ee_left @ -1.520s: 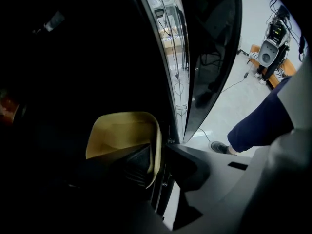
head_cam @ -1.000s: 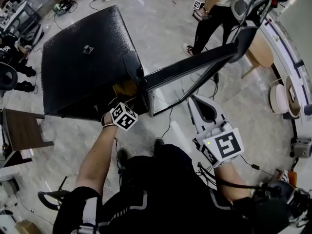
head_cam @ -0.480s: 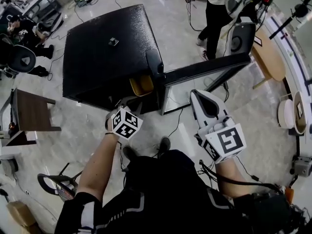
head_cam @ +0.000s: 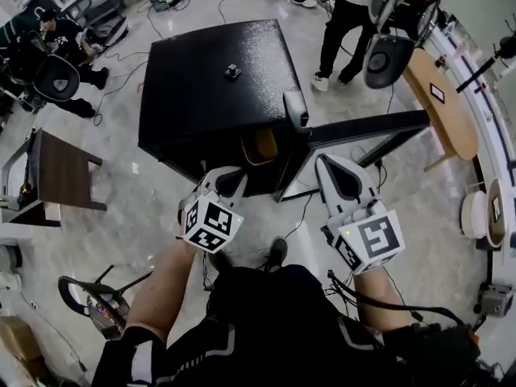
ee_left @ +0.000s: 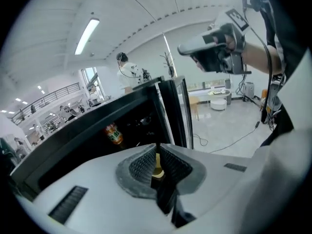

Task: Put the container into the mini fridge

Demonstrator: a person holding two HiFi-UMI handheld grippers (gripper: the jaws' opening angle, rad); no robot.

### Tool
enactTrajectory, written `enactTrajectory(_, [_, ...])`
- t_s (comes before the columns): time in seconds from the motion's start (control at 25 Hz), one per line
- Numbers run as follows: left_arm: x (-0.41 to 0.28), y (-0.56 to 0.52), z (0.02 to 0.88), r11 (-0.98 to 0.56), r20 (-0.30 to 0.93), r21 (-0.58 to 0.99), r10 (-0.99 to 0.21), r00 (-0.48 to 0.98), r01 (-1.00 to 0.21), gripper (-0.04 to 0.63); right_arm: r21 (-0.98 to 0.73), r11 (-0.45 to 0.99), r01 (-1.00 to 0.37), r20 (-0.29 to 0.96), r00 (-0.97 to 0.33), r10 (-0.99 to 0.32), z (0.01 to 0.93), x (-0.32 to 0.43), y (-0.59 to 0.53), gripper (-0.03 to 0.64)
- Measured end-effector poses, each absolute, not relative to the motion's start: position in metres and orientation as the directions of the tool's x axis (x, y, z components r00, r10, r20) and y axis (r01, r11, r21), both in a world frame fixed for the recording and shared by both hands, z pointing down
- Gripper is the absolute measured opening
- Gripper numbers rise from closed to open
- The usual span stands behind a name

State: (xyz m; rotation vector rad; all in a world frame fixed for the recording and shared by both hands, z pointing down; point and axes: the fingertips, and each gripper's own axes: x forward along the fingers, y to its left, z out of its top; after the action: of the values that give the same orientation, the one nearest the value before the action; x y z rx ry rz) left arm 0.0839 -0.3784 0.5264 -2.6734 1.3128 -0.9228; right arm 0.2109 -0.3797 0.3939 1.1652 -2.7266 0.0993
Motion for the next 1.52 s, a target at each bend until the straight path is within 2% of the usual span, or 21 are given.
enactTrajectory(0.28, [0.038, -0.355, 0.460, -0.505, 0.306, -0.231, -0.849, 0.430, -0.832, 0.021, 0.018, 0.707, -0.707, 0.172, -0.695, -0.699, 0.381, 0.171, -0.368, 0.015])
enactTrajectory(0.8, [-0.028, -0.312, 0.383, -0.423, 0.133, -0.139, -0.904, 0.406, -0.896, 0.011, 0.042, 0.728, -0.684, 0.135, -0.718, -0.683, 0.363, 0.108, -0.353, 0.014])
enactTrajectory(1.32, [-0.094, -0.287, 0.332, -0.290, -0.012, -0.064, -0.957, 0.291, -0.955, 0.011, 0.055, 0.723, -0.689, 0.094, -0.717, -0.691, 0.344, 0.077, -0.352, 0.014])
enactTrajectory(1.52, [-0.107, -0.287, 0.325, -0.226, -0.040, -0.098, -0.972, 0.231, -0.969, 0.011, 0.057, 0.714, -0.698, 0.096, -0.707, -0.700, 0.343, 0.076, -0.352, 0.014])
